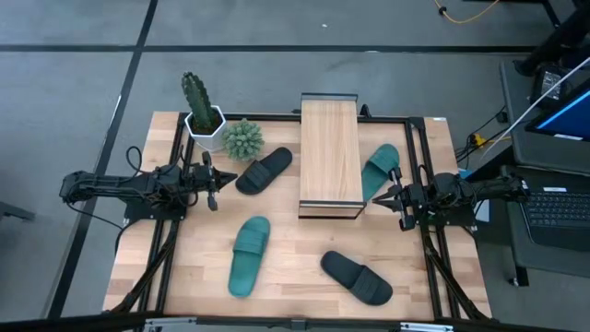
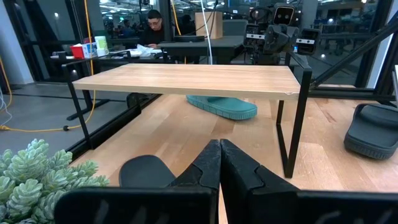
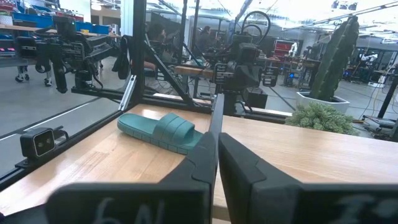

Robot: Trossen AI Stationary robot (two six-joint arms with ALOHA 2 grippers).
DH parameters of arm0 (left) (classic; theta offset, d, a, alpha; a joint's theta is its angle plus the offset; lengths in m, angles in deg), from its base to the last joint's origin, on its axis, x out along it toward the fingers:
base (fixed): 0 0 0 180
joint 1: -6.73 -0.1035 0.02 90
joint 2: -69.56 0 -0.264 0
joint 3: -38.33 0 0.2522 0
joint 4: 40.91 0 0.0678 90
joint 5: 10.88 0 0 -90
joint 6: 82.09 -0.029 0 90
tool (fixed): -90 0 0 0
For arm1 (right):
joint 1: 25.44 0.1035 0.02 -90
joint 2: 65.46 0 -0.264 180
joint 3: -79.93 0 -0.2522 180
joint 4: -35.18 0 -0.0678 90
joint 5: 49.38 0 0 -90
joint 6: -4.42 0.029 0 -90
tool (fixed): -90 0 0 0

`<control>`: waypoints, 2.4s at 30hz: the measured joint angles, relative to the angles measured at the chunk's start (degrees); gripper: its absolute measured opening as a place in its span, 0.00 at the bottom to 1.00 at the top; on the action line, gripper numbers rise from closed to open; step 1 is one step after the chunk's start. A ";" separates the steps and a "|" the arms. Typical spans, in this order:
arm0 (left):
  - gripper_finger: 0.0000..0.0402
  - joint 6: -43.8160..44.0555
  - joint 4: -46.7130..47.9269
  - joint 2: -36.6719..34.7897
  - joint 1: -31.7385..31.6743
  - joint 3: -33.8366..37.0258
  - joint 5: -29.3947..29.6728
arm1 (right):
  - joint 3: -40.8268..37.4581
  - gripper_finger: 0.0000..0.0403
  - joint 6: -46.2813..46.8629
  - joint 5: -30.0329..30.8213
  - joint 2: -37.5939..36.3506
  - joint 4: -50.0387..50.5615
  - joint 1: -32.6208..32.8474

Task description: Pick and place slides into the shelf

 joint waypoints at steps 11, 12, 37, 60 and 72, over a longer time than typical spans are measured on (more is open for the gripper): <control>0.00 0.00 0.00 0.01 0.01 0.00 -0.01 | -0.01 0.06 0.00 0.00 -0.01 0.01 0.01; 0.00 0.00 -0.02 0.02 0.02 0.02 0.00 | -0.01 0.06 0.01 0.00 -0.02 0.02 0.00; 0.00 0.00 0.00 0.01 0.01 0.00 -0.01 | -0.01 0.06 0.02 0.00 -0.01 0.00 0.02; 0.00 0.09 -0.07 0.02 0.02 0.00 -0.02 | -0.02 0.06 0.01 0.00 -0.01 -0.09 0.02; 0.00 0.02 -0.59 0.01 0.00 0.02 -4.55 | -0.02 0.06 0.00 0.00 0.00 -2.24 0.00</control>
